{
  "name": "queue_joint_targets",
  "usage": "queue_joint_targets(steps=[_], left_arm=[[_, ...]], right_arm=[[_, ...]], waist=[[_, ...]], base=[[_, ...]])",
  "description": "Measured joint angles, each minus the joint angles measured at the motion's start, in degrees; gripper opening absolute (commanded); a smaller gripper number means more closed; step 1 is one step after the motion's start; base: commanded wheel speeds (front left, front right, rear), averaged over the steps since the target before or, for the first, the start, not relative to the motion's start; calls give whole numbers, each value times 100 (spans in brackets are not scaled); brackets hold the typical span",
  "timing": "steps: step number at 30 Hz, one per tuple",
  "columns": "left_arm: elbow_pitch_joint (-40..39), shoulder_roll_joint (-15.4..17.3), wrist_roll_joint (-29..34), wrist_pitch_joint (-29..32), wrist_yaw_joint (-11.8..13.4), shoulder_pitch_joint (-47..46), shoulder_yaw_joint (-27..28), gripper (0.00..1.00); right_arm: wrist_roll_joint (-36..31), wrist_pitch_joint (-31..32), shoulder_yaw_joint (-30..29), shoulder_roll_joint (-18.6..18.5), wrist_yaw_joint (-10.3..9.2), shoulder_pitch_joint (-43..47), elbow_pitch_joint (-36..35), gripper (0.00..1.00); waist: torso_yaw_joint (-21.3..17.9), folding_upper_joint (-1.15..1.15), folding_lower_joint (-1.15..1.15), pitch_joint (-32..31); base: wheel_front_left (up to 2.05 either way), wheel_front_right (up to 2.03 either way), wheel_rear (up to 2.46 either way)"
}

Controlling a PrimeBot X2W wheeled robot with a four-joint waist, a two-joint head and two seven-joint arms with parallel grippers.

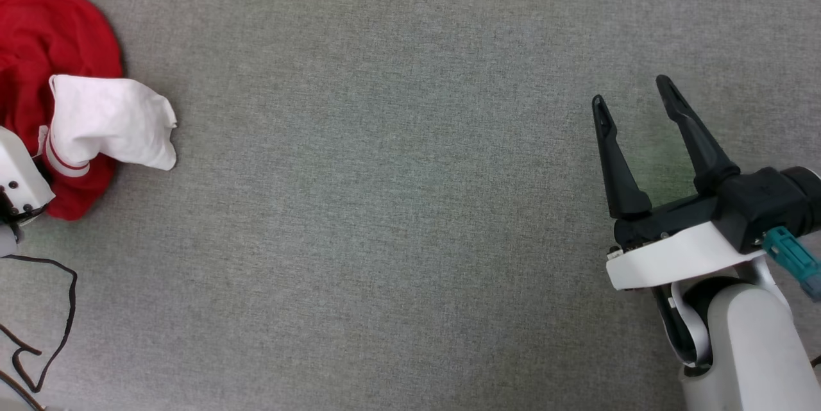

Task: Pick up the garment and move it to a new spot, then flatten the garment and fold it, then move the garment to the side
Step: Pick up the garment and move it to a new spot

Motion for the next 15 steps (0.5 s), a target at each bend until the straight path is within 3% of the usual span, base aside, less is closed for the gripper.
queue_joint_targets(steps=[1,2,3,8,9,15], left_arm=[[42,7,-15,-36,1,-11,-11,84],[75,11,-37,-85,1,-14,-25,13],[101,16,-47,-134,1,-15,-45,0],[165,51,73,-604,11,-45,-235,0],[158,42,182,-1076,1,-121,-321,0],[-36,85,500,-2262,0,-327,-520,0]], right_arm=[[4,-12,-13,0,0,-7,9,100],[7,-20,-32,0,0,-9,16,100],[8,-35,-52,0,0,-9,25,100],[47,-73,-144,0,0,45,105,100],[105,-129,-160,0,0,94,179,100],[260,-245,-269,0,0,297,315,100]], waist=[[-16,0,0,1],[-27,0,0,-7],[-33,0,0,-21],[-20,0,0,-195],[8,0,1,-375],[74,0,0,-896]], base=[[0,0,0],[0,0,0],[0,0,0],[0,0,0],[0,0,0],[0,0,0]])
